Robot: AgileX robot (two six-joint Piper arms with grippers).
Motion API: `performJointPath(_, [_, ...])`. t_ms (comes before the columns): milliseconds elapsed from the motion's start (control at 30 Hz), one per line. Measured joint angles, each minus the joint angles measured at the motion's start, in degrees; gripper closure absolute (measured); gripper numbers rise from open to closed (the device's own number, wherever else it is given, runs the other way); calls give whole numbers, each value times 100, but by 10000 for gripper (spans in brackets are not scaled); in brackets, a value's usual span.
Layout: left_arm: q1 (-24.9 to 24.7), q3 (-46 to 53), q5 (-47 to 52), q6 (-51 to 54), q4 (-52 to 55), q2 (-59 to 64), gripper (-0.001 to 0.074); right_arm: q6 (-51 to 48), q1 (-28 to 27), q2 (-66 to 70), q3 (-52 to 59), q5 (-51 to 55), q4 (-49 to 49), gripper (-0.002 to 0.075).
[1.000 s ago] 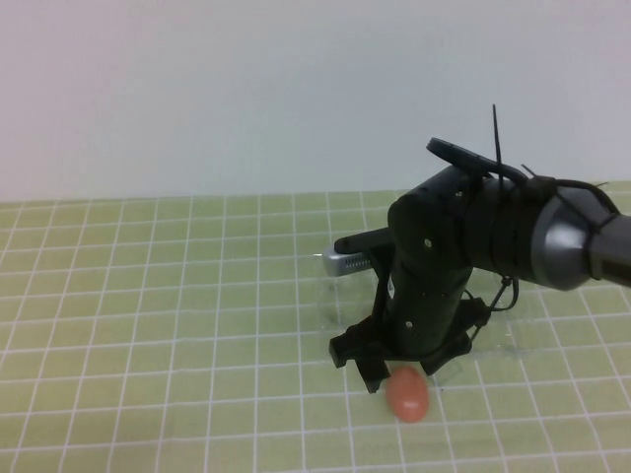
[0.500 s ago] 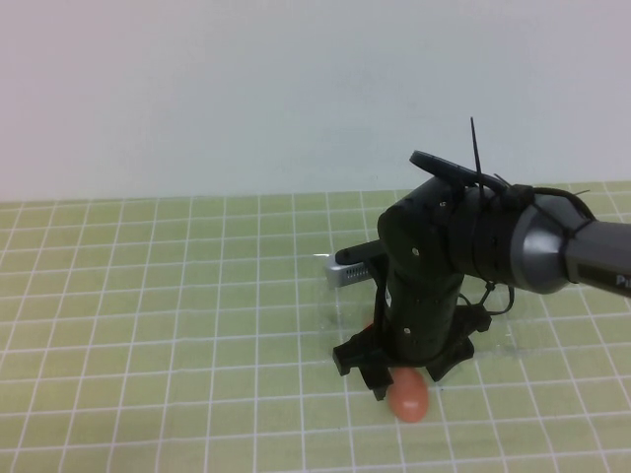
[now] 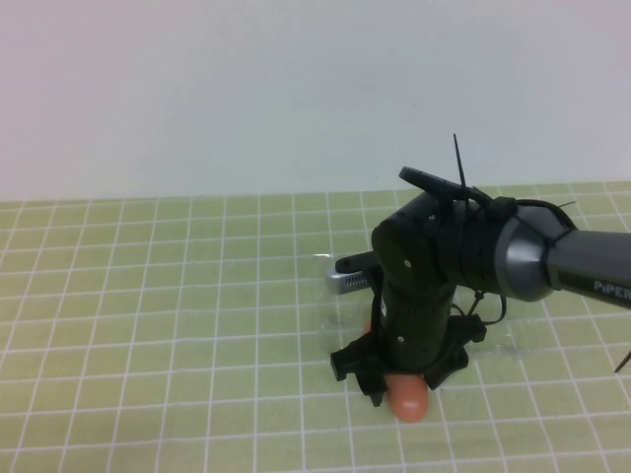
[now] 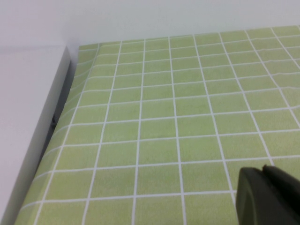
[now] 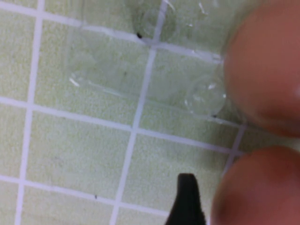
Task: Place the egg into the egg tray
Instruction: Pick up the egg
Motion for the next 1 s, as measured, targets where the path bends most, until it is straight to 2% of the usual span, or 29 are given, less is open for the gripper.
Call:
performJointPath(700, [0,0,0,0,0,0,737,77,0,143,-8,-224,-18,210])
performJointPath(900, [0,0,0,0,0,0,737,77,0,143,-8,-224,-39,316])
performJointPath(1000, [0,0,0,0,0,0,737,64,0,143,-8,-233,-39,333])
